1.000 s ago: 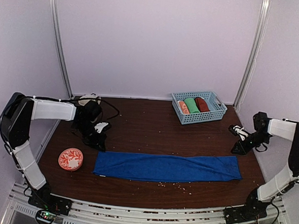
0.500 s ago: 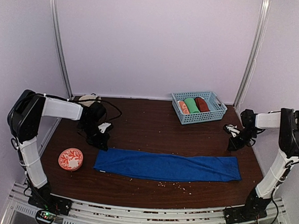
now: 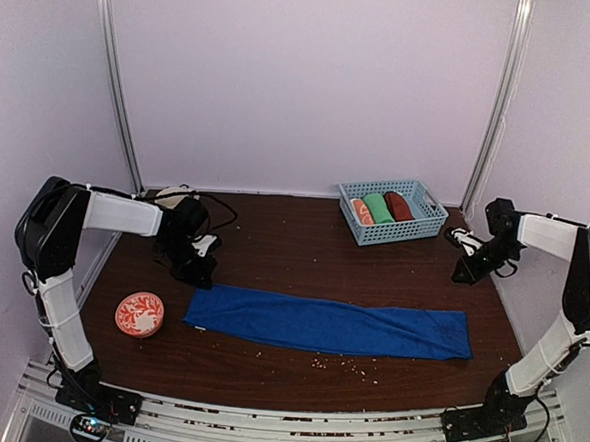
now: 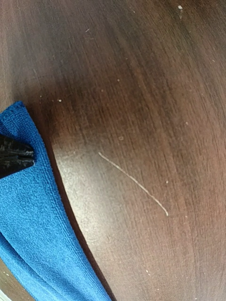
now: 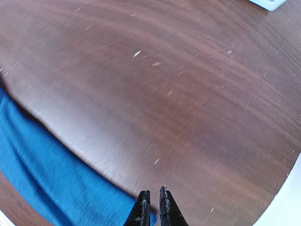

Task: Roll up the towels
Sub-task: Smooth out the towel at the center of the board.

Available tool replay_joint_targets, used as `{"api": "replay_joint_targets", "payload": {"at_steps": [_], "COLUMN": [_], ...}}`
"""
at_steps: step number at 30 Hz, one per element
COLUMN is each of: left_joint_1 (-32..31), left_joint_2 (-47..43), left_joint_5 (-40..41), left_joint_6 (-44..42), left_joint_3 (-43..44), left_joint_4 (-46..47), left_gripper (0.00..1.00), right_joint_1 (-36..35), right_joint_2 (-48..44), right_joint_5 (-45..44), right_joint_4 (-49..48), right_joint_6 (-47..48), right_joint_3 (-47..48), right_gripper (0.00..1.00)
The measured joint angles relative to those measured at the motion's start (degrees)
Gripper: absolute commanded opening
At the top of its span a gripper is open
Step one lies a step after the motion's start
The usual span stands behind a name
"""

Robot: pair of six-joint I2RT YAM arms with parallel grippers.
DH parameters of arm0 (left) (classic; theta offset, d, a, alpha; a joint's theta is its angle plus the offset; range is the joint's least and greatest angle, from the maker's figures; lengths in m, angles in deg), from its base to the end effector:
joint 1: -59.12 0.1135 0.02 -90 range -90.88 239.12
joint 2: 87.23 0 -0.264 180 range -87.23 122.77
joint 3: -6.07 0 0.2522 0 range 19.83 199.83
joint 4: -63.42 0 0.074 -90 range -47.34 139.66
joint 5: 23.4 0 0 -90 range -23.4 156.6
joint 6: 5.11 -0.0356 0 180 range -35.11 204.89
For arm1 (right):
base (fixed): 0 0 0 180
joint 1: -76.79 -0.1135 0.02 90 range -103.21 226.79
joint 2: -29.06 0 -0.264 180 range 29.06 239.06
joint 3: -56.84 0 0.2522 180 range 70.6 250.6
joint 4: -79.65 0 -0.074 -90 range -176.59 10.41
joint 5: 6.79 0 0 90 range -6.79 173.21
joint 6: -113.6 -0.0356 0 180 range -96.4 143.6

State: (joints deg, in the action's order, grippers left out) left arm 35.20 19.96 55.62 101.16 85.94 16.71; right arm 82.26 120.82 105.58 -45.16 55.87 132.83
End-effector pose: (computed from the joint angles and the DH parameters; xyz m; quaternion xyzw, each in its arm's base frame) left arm 0.3191 -0.1489 0.1452 0.0790 0.9827 -0.1365 0.0973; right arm 0.3056 -0.0157 0.2078 -0.2554 0.9337 0.1285 0.2154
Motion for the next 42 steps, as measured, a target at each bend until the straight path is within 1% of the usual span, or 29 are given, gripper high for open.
{"api": "replay_joint_targets", "payload": {"at_steps": [2, 5, 9, 13, 20, 25, 29, 32, 34, 36, 42], "left_joint_1": [0.0, 0.0, 0.0, 0.0, 0.4, 0.7, 0.9, 1.4, 1.5, 1.5, 0.7], "left_joint_2": [-0.2, -0.3, -0.3, -0.3, -0.6, -1.0, -1.9, -3.1, -4.9, -6.8, -12.9], "left_joint_5": [0.0, 0.0, 0.1, 0.2, 2.3, 3.8, 5.7, 6.2, 6.0, 5.3, 0.1], "left_joint_6": [0.0, -0.1, -0.1, -0.1, 0.1, 1.3, 2.8, 3.5, 3.8, 4.0, 4.7], "left_joint_3": [-0.3, -0.5, -0.5, -0.5, -0.9, -1.7, -2.7, -2.7, -2.6, -2.3, -2.6], "left_joint_4": [0.3, 0.5, 0.5, 0.6, 1.4, 3.6, 6.7, 8.2, 8.5, 8.2, 5.2], "left_gripper": [0.0, 0.0, 0.0, 0.0, 0.0, 0.0, 0.0, 0.0, 0.0, 0.01, 0.0], "right_joint_1": [0.0, 0.0, 0.0, 0.0, -0.3, -0.3, -0.4, -0.4, -0.4, -0.4, -0.4], "right_joint_2": [-2.4, -3.3, -1.5, 1.8, 5.1, 10.6, 14.0, 15.0, 14.3, 12.4, -2.1], "right_joint_5": [0.2, -0.6, -1.8, -3.2, -8.0, -10.0, -10.1, -9.4, -8.7, -7.8, -6.3], "right_joint_4": [1.9, 3.6, 5.0, 4.4, 1.2, -2.7, -4.8, -5.0, -4.5, -3.3, 1.2], "right_joint_6": [1.3, 2.5, 3.7, 3.5, -1.5, -3.9, -4.7, -4.7, -4.7, -4.2, -0.6], "right_joint_3": [-1.5, -4.5, -7.8, -9.7, -6.2, 0.3, 4.4, 6.2, 6.6, 6.4, 1.3], "right_gripper": [0.09, 0.09, 0.09, 0.08, 0.08, 0.08, 0.1, 0.15, 0.2, 0.22, 0.22]}}
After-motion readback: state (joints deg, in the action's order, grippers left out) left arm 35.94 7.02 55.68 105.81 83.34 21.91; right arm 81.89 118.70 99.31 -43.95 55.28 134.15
